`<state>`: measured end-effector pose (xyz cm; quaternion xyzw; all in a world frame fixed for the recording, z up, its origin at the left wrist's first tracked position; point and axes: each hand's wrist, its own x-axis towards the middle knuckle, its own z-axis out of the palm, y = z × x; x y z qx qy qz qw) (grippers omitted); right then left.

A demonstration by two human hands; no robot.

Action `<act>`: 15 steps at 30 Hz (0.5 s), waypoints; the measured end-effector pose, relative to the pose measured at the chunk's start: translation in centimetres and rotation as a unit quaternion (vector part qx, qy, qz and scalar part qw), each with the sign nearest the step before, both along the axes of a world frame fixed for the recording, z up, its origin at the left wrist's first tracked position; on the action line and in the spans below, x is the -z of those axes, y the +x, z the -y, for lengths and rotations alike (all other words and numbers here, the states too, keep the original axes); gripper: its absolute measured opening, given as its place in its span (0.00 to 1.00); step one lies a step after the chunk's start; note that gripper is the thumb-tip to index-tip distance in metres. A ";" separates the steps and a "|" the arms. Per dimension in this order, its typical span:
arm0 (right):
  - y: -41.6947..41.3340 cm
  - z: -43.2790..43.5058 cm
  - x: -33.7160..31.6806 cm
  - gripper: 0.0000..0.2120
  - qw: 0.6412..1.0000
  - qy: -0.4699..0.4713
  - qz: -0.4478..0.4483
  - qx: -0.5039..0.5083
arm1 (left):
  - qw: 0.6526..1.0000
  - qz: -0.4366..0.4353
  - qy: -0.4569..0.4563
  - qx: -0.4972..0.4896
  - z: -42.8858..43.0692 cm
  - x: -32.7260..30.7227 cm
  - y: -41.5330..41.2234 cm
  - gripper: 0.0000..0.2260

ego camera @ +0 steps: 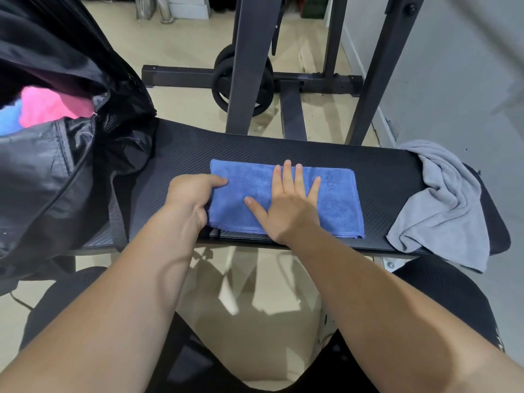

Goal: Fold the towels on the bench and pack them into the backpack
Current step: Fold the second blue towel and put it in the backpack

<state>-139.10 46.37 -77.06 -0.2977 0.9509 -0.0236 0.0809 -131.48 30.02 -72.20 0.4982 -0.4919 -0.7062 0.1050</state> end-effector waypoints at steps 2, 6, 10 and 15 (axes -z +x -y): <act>-0.2 0.0 -0.2 0.47 1.000 -0.011 0.027 0.000 | 0.996 -0.024 0.081 0.010 -0.1 -0.8 0.1 0.10; -1.7 -0.4 -2.3 0.39 0.964 -0.138 0.223 0.049 | 0.989 -0.089 0.081 0.089 -1.4 -3.1 -0.2 0.14; -4.1 -3.0 -4.9 0.43 0.779 -0.380 0.468 0.170 | 0.983 -0.131 -0.007 0.129 -4.4 -6.3 -2.1 0.11; -7.3 -6.5 -7.9 0.26 0.753 -0.498 0.367 0.225 | 0.971 -0.112 -0.126 0.168 -10.2 -6.9 -6.4 0.10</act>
